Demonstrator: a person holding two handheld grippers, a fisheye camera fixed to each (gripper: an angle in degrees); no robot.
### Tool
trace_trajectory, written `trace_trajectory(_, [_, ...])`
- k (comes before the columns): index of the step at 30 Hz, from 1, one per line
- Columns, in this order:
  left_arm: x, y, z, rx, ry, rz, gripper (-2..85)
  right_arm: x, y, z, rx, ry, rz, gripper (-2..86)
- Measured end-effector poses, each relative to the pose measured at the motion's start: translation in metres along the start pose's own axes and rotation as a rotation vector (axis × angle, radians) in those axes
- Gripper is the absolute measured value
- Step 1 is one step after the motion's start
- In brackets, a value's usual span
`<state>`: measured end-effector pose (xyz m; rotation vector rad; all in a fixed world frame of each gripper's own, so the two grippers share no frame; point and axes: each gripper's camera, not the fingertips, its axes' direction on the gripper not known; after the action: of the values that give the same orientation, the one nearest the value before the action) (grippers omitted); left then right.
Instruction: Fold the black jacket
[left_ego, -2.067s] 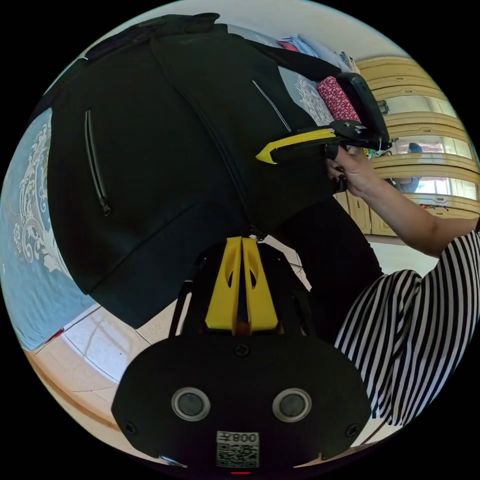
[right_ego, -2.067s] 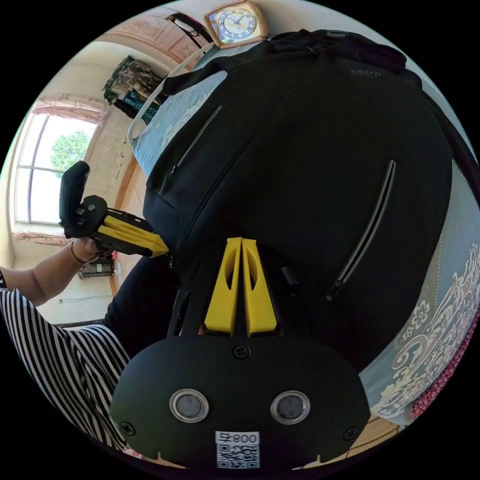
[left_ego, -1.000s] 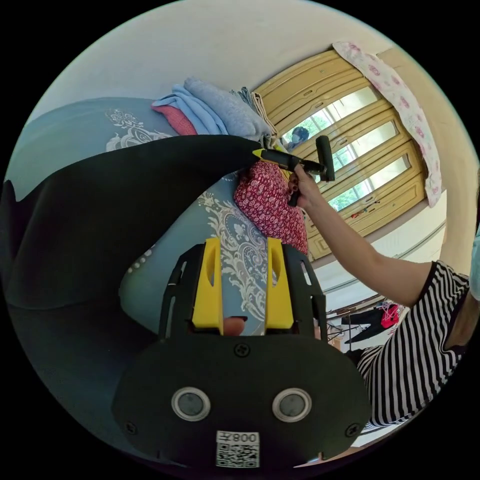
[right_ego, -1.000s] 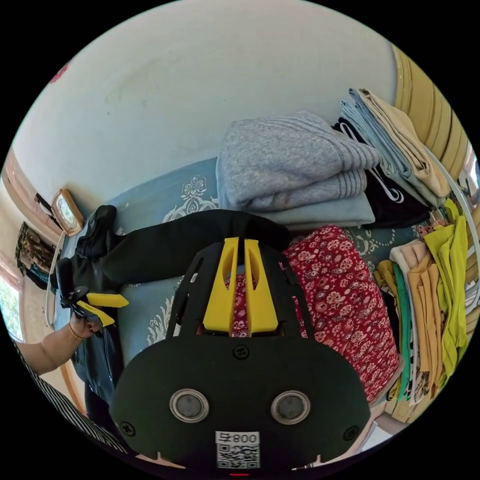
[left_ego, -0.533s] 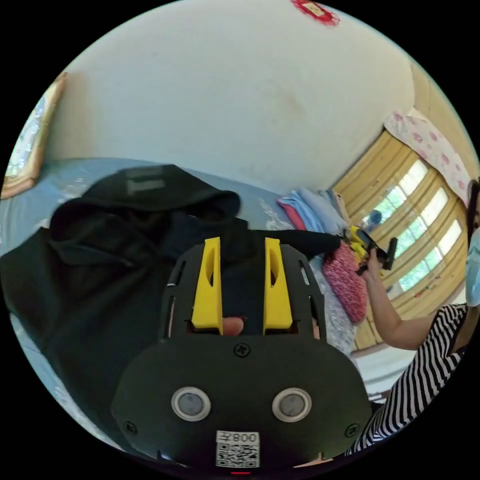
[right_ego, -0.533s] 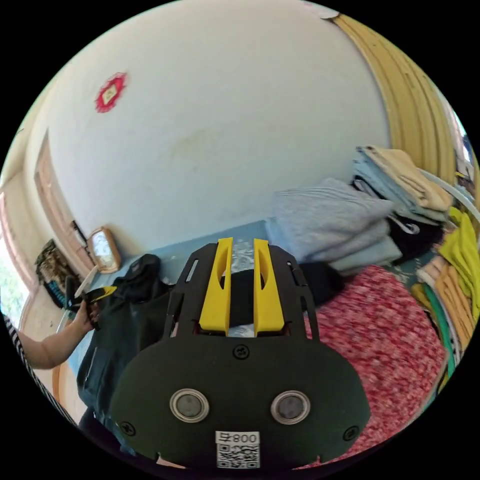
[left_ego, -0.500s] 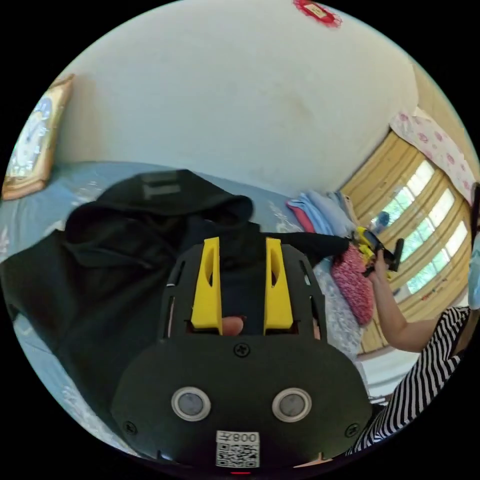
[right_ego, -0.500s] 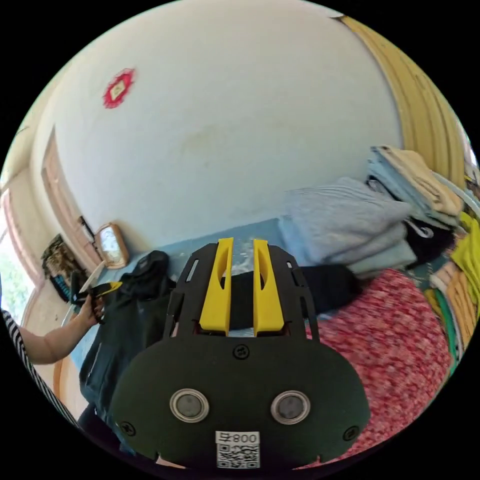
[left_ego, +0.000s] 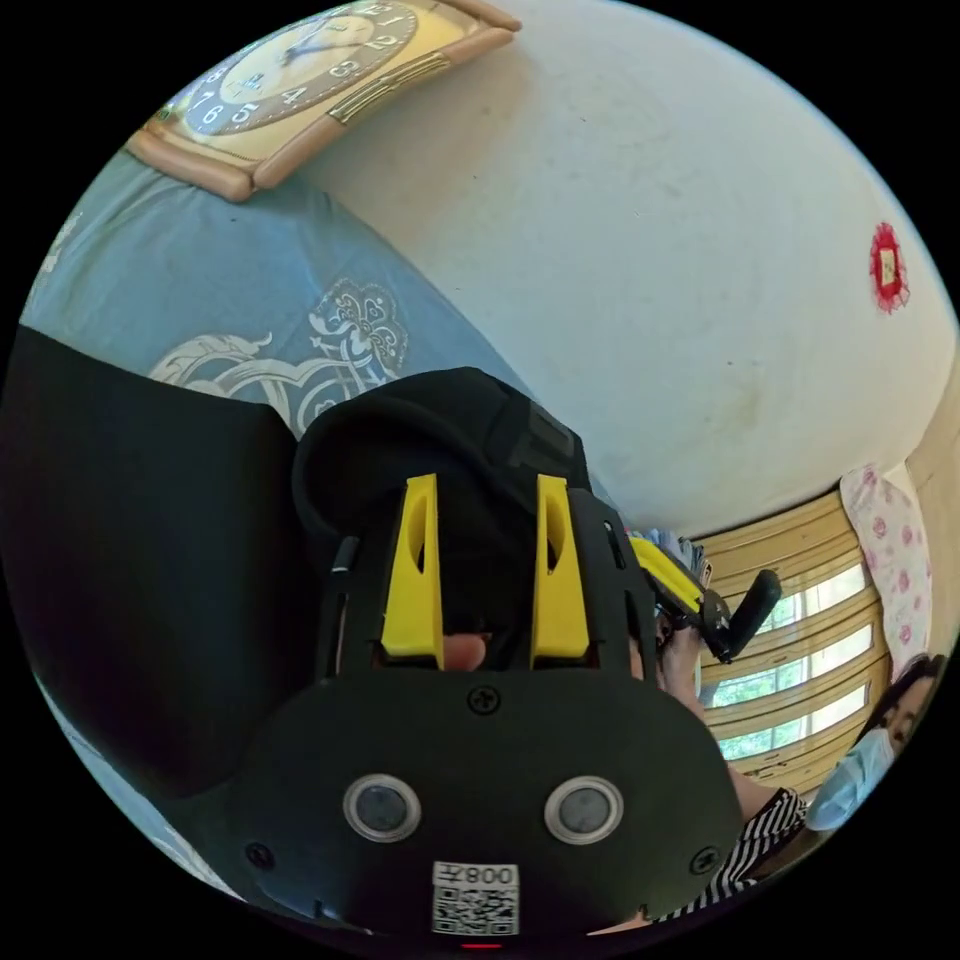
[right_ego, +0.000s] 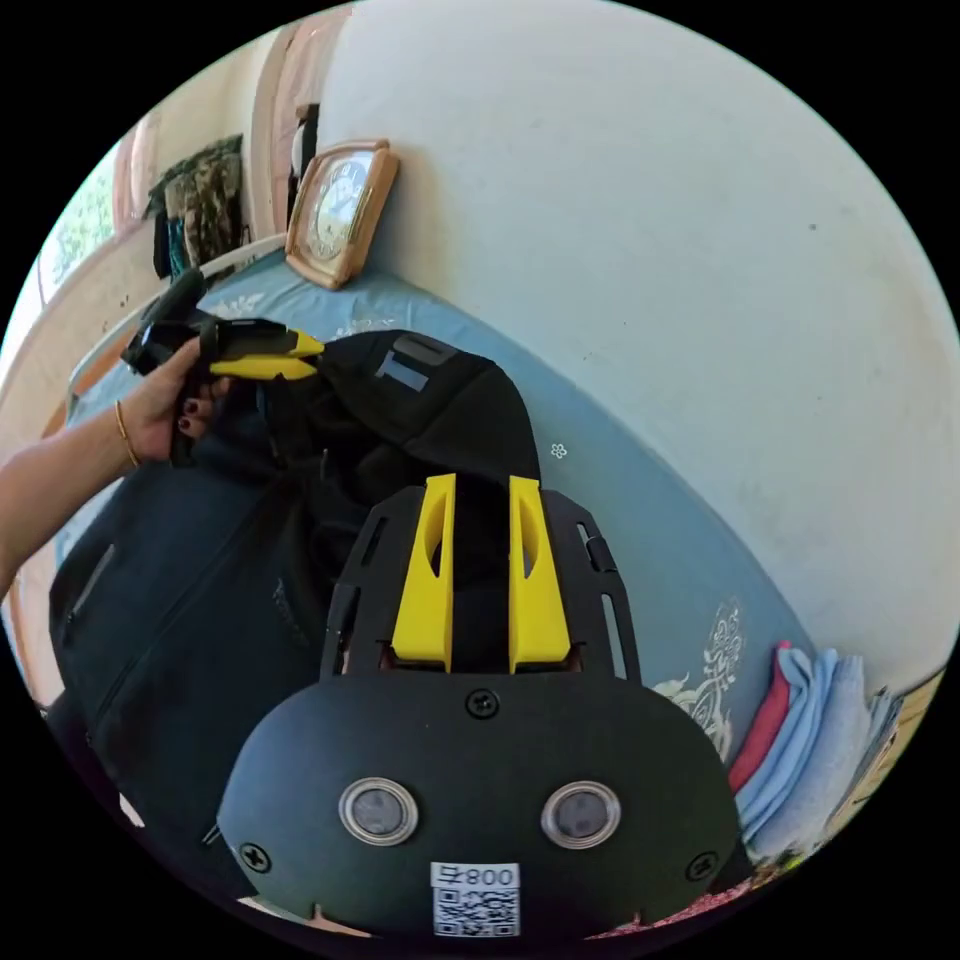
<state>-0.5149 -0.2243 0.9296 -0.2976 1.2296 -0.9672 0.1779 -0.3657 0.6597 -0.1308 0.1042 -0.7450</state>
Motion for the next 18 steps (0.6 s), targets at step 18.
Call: trace_trajectory(18, [0.027,-0.097,-0.079,0.015,0.191,-0.106,8.6,-0.089,-0.086,-0.004,0.030,0.072,-0.184,8.2])
